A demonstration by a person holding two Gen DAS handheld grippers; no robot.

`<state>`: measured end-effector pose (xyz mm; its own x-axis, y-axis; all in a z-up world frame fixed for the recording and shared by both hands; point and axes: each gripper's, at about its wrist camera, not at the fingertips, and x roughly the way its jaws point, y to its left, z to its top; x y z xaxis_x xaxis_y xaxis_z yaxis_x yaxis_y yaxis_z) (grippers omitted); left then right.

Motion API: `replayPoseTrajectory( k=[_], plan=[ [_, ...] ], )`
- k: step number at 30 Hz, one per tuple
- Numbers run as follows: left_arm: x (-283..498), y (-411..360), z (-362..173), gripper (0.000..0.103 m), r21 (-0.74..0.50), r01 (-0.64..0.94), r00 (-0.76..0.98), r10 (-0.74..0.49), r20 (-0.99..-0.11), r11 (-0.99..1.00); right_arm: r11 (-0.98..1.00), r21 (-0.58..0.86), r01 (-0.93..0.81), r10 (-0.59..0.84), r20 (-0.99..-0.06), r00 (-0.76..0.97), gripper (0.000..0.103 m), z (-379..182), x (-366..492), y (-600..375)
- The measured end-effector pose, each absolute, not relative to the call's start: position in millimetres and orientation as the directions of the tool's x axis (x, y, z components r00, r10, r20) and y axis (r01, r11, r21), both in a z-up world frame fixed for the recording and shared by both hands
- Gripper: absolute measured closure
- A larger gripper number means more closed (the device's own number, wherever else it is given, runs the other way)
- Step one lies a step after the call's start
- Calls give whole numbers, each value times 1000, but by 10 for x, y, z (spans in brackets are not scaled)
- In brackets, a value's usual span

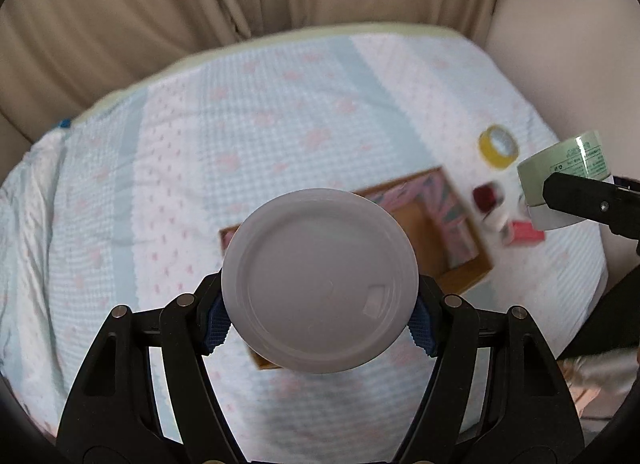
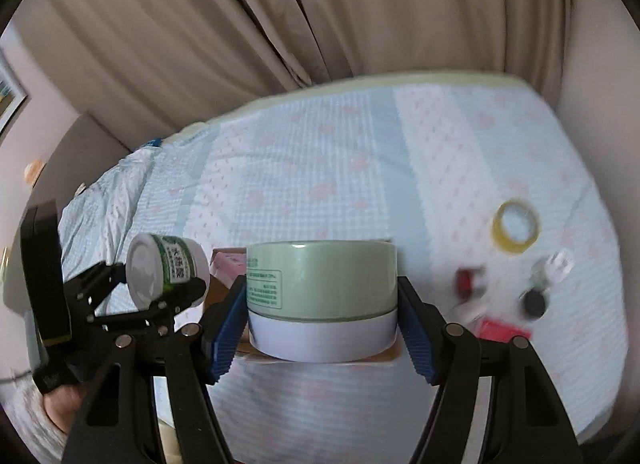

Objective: Organize rigid objects
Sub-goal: 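Carry both jars into the cardboard box and open both tools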

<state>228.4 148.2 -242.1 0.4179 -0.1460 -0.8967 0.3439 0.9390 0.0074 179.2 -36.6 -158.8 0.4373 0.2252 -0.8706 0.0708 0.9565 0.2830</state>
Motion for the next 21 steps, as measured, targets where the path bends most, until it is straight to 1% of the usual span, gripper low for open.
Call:
replayPoseTrajectory(
  k=[1, 6, 9, 12, 15, 17, 21],
  plan=[
    [2319, 1562, -2543, 35, 4, 350, 399, -145, -905, 937, 949, 295, 108, 228, -883, 410, 37, -1721, 1832, -267],
    [2429, 1748, -3049, 35, -9, 365, 318, -133, -939, 931, 930, 314, 188, 248, -919, 308, 37, -2187, 1957, -9],
    [2517, 1762, -3295, 35, -22, 368, 281, -134, -950, 930, 936, 288, 202, 233, -937, 259, 37, -2395, 2025, 113],
    [2600, 1678, -3540, 35, -2, 380, 272, -113, -956, 925, 943, 261, 205, 218, -953, 210, 37, -2680, 2122, 107],
    [2714, 1584, -3841, 35, 18, 386, 261, -91, -961, 922, 954, 235, 187, 203, -964, 174, 37, -3068, 2276, 90],
    [2793, 1557, -4029, 35, 10, 380, 246, -91, -965, 925, 955, 233, 183, 206, -966, 157, 37, -3316, 2358, 53],
    [2869, 1489, -4263, 35, 13, 390, 219, -80, -972, 921, 952, 226, 206, 207, -972, 111, 37, -3696, 2488, -13]
  ],
)
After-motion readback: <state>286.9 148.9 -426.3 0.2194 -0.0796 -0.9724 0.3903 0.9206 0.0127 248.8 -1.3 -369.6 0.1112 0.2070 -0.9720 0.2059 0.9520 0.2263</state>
